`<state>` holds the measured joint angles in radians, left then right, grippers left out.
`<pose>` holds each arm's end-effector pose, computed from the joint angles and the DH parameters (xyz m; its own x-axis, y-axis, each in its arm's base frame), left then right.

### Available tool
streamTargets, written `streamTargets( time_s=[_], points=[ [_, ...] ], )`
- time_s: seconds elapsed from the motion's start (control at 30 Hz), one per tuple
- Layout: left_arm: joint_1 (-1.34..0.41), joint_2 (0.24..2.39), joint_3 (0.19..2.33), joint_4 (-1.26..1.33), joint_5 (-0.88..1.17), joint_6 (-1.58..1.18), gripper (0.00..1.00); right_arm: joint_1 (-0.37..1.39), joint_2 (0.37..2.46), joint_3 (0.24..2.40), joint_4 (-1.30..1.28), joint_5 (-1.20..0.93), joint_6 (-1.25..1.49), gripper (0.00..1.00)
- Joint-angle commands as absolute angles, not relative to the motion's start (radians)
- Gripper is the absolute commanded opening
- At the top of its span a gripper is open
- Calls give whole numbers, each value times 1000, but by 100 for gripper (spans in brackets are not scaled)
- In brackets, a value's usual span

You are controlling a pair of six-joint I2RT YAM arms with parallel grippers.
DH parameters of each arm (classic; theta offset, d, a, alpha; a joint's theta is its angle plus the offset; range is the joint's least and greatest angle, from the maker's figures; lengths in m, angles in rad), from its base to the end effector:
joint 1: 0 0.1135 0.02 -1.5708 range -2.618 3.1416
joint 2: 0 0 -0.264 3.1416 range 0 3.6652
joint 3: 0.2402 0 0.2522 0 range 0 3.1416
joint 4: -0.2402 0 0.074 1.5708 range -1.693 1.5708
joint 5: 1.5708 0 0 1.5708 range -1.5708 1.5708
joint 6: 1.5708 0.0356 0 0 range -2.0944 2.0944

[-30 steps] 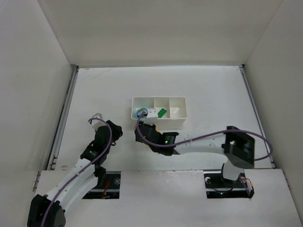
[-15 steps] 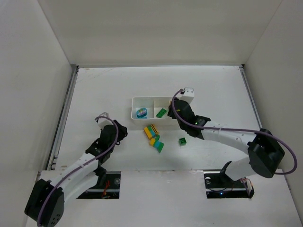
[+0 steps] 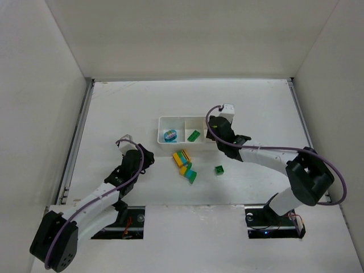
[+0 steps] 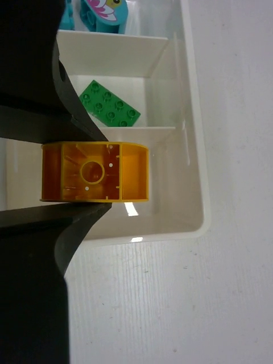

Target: Sort the legos into containers by color

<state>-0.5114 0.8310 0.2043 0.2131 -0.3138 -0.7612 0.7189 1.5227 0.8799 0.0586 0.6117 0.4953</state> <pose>0.1575 -0.0758 0.1701 -0.4048 -0.5252 -0.7485 -0.0832 0.8364 -0.5418 0.2583 0.1989 0.2215 -0.4501 0.1232 -0.8844 0.0401 0.9922 0.1178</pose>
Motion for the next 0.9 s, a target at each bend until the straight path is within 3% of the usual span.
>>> streamTargets(
  time_s=[0.0,0.07,0.2,0.3,0.43,0.6,0.67,0.87],
  points=[
    [-519,825,218,245,-325,-767,40,716,1484,920,97,635,469,56],
    [-519,834,219,241,-327,-765,40,719,1444,910,106,641,453,63],
    [-519,841,222,241,-327,-762,40,765,1336,868,112,649,439,66],
    [-522,833,230,219,-327,-759,40,820,1247,807,113,635,439,56],
    [-550,813,241,181,-314,-758,37,938,1155,718,110,563,442,32],
    [-646,804,265,150,-304,-755,30,1062,1160,663,101,531,491,26],
    [-697,798,270,150,-307,-767,29,1094,1199,660,115,516,517,30],
    [-791,785,259,140,-334,-814,29,1137,1389,701,210,463,508,67]
  ],
)
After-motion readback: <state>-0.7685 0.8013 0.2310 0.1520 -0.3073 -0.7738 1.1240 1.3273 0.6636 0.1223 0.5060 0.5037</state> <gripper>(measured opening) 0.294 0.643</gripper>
